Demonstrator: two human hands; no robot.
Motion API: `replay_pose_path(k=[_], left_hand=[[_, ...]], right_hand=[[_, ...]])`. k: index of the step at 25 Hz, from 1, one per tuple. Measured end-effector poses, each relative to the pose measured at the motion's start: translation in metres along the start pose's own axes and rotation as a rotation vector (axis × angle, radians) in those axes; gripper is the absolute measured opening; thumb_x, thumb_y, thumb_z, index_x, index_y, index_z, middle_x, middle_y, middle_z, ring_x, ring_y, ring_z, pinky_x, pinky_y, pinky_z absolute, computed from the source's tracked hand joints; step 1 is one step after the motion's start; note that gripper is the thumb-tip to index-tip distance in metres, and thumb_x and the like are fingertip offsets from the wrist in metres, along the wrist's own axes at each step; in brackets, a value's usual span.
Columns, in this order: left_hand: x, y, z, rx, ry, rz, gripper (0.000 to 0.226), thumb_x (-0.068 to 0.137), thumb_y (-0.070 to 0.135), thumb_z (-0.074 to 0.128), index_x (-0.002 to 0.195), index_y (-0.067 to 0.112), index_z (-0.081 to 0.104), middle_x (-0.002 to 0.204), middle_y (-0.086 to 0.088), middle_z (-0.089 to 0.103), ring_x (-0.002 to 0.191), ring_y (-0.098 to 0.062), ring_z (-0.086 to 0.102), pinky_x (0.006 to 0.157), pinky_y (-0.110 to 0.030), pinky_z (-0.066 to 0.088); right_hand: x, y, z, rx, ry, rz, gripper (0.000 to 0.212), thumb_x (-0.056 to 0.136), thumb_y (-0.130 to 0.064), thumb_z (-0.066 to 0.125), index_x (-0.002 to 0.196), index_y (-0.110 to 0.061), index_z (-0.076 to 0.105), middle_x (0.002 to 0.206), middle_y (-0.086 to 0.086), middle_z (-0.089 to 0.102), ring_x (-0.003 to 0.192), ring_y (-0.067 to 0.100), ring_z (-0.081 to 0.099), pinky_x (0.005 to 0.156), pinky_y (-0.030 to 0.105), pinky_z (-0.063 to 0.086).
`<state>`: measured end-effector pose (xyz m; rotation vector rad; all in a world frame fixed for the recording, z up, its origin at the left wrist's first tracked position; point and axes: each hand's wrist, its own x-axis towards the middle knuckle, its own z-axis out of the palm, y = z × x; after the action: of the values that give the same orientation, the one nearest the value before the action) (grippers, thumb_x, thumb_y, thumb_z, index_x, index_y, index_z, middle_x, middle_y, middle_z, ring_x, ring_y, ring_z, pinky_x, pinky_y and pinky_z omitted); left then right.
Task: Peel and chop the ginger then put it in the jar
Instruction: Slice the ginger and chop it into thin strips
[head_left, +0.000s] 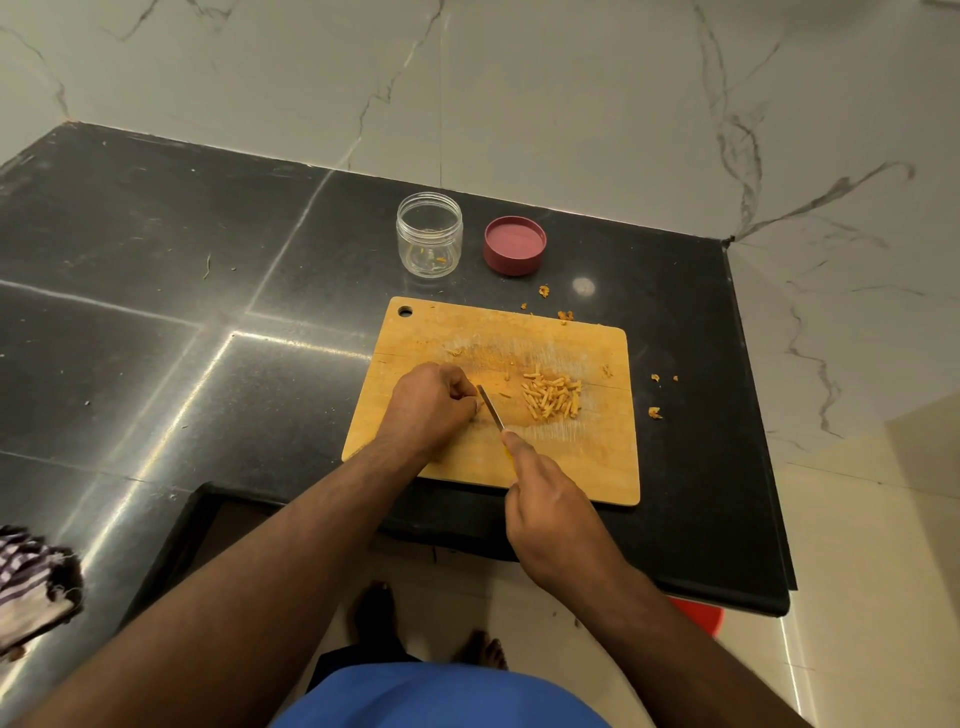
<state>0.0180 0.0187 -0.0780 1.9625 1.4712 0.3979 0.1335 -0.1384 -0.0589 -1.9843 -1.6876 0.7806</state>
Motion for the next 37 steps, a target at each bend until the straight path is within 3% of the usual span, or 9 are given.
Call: replay_pose_path(k=[6, 12, 15, 17, 19, 21, 27, 34, 37], left_hand=[[0.001, 0.002, 0.0, -0.002, -0.011, -0.008, 0.006, 0.087, 0.019, 0.07, 0.091, 0.019, 0.076, 0.086, 0.009, 0.068, 0.071, -0.005, 0.056, 0.055, -0.014, 0.033], [0.0, 0.002, 0.0, -0.012, -0.009, -0.024, 0.005, 0.087, 0.021, 0.071, 0.089, 0.019, 0.076, 0.087, 0.006, 0.069, 0.079, -0.008, 0.061, 0.057, -0.017, 0.038], [0.001, 0.002, -0.001, -0.001, -0.02, -0.025, 0.008, 0.089, 0.022, 0.071, 0.094, 0.019, 0.076, 0.092, 0.006, 0.07, 0.079, -0.006, 0.058, 0.058, -0.015, 0.038], [0.001, 0.001, -0.002, 0.009, -0.033, -0.018, 0.011, 0.09, 0.023, 0.07, 0.098, 0.018, 0.076, 0.096, 0.006, 0.07, 0.08, -0.005, 0.057, 0.059, -0.014, 0.038], [0.0, 0.001, -0.002, 0.005, -0.031, -0.014, 0.013, 0.091, 0.022, 0.069, 0.101, 0.017, 0.076, 0.098, 0.006, 0.07, 0.082, -0.006, 0.057, 0.06, -0.013, 0.038], [-0.002, 0.001, -0.002, -0.01, -0.014, -0.022, 0.012, 0.091, 0.022, 0.069, 0.101, 0.017, 0.076, 0.097, 0.005, 0.07, 0.082, -0.006, 0.058, 0.06, -0.013, 0.038], [-0.002, 0.002, -0.003, -0.018, -0.012, -0.026, 0.007, 0.089, 0.02, 0.07, 0.093, 0.017, 0.075, 0.091, 0.004, 0.071, 0.077, -0.006, 0.058, 0.057, -0.014, 0.036], [-0.002, 0.004, -0.003, -0.014, -0.007, -0.025, 0.006, 0.087, 0.018, 0.069, 0.088, 0.018, 0.075, 0.085, 0.006, 0.07, 0.072, -0.006, 0.057, 0.054, -0.015, 0.033], [-0.003, 0.005, -0.003, -0.02, -0.004, -0.022, 0.006, 0.087, 0.019, 0.069, 0.087, 0.017, 0.075, 0.084, 0.005, 0.07, 0.074, -0.007, 0.058, 0.055, -0.017, 0.035]], right_hand=[[0.009, -0.003, 0.002, -0.108, -0.03, -0.002, 0.055, 0.103, -0.017, 0.033, 0.155, -0.028, 0.019, 0.121, 0.003, 0.052, 0.091, 0.02, 0.056, 0.079, 0.041, 0.051], [-0.014, 0.001, 0.002, -0.074, -0.044, 0.052, 0.055, 0.103, -0.02, 0.036, 0.155, -0.029, 0.019, 0.115, -0.002, 0.052, 0.082, 0.012, 0.053, 0.071, 0.032, 0.05], [-0.028, 0.007, -0.001, -0.097, -0.005, 0.046, 0.041, 0.099, -0.009, 0.046, 0.14, -0.011, 0.047, 0.123, 0.013, 0.057, 0.073, 0.013, 0.054, 0.059, 0.026, 0.049], [-0.028, 0.012, -0.001, -0.107, 0.024, 0.015, 0.03, 0.095, -0.002, 0.047, 0.123, -0.003, 0.057, 0.129, 0.024, 0.054, 0.082, 0.021, 0.058, 0.064, 0.03, 0.052], [-0.022, 0.007, -0.006, 0.004, 0.112, 0.017, 0.048, 0.1, -0.012, 0.041, 0.148, -0.017, 0.038, 0.12, 0.004, 0.055, 0.086, 0.014, 0.057, 0.072, 0.032, 0.052], [-0.016, 0.004, -0.004, 0.004, 0.101, 0.008, 0.054, 0.103, -0.018, 0.039, 0.155, -0.026, 0.025, 0.118, -0.005, 0.053, 0.089, 0.011, 0.055, 0.077, 0.032, 0.051], [-0.001, -0.002, -0.001, -0.013, -0.005, 0.013, 0.054, 0.103, -0.018, 0.036, 0.155, -0.025, 0.022, 0.129, 0.001, 0.052, 0.101, 0.017, 0.055, 0.087, 0.037, 0.049], [0.004, -0.008, 0.003, -0.09, -0.06, 0.021, 0.056, 0.102, -0.014, 0.034, 0.155, -0.026, 0.019, 0.115, 0.003, 0.052, 0.084, 0.018, 0.053, 0.07, 0.035, 0.045], [-0.001, -0.006, 0.004, -0.072, -0.056, 0.038, 0.055, 0.103, -0.016, 0.034, 0.155, -0.027, 0.018, 0.116, 0.002, 0.052, 0.086, 0.015, 0.052, 0.071, 0.032, 0.045]])
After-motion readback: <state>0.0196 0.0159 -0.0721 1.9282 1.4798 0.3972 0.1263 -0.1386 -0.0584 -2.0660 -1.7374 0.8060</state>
